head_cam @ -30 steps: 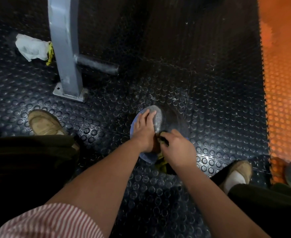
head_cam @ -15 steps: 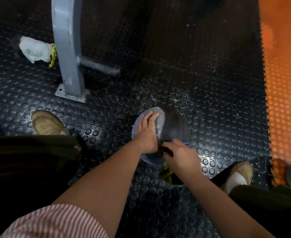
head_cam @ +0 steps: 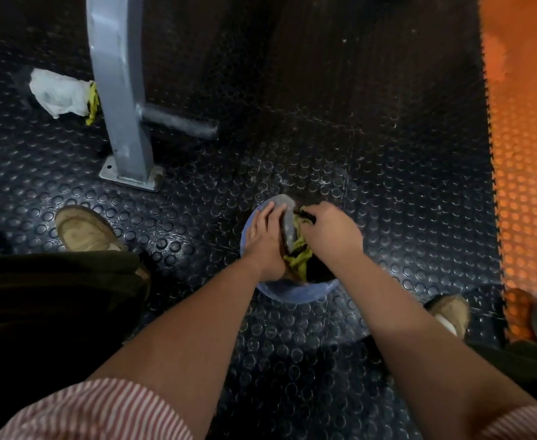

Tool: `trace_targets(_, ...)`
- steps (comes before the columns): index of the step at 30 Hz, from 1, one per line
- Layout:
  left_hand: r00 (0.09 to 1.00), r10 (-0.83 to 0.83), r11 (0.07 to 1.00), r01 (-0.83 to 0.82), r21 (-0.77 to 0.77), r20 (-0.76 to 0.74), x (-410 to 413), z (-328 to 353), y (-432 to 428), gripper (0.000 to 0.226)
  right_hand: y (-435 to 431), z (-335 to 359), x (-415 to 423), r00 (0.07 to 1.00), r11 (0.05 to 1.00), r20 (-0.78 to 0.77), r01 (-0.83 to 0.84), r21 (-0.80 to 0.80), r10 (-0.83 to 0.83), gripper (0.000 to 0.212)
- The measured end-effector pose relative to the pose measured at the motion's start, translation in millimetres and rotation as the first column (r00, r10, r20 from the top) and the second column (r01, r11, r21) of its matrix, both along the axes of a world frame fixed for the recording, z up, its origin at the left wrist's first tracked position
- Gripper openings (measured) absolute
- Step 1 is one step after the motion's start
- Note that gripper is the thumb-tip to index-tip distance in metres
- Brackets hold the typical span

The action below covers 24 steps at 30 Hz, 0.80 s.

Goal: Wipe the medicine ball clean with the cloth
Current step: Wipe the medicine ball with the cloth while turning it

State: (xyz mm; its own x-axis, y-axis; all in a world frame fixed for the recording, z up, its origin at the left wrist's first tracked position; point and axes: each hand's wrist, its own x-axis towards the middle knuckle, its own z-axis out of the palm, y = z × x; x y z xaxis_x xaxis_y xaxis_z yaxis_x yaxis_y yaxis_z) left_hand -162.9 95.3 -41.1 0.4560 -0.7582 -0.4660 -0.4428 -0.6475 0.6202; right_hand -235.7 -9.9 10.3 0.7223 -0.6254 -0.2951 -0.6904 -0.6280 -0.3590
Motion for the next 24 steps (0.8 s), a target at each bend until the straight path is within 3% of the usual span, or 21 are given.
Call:
trace_targets(3,1.000,0.024,1.000,-0.024,-0.006,-0.014,1.3,1.8,-0.7,0.108,28.6,1.3,-32.0,0.990,0.992,0.057,-0.128,-0.002,0.128,0.030)
trace_targets(5,0.999,0.032,0.999,-0.032,-0.004,-0.010,0.8,0.8,-1.2,0.110,41.9,-4.3,-53.1,0.975,0.976,0.041,-0.216,-0.003,0.216,0.032)
trace_targets(9,0.999,0.036,0.999,-0.035,0.013,-0.040,1.7,1.3,-1.4,0.121,41.5,-15.2,-70.0,0.974,0.973,0.001,-0.227,-0.042,0.227,0.035)
trace_targets(14,0.999,0.008,1.000,-0.007,0.022,-0.045,2.9,2.1,-0.6,0.146,22.7,-19.1,-82.4,1.000,0.998,0.002,-0.027,-0.050,0.027,0.034)
trace_targets(20,1.000,0.005,0.999,-0.004,0.031,-0.029,4.7,1.8,0.9,0.149,15.7,-21.1,-77.6,0.974,0.974,-0.052,0.222,0.037,-0.220,0.031)
trace_targets(24,0.997,0.055,0.998,-0.053,0.032,-0.047,2.5,2.4,1.3,0.146,40.8,-16.5,-67.1,0.994,0.994,-0.043,0.106,0.032,-0.104,0.030)
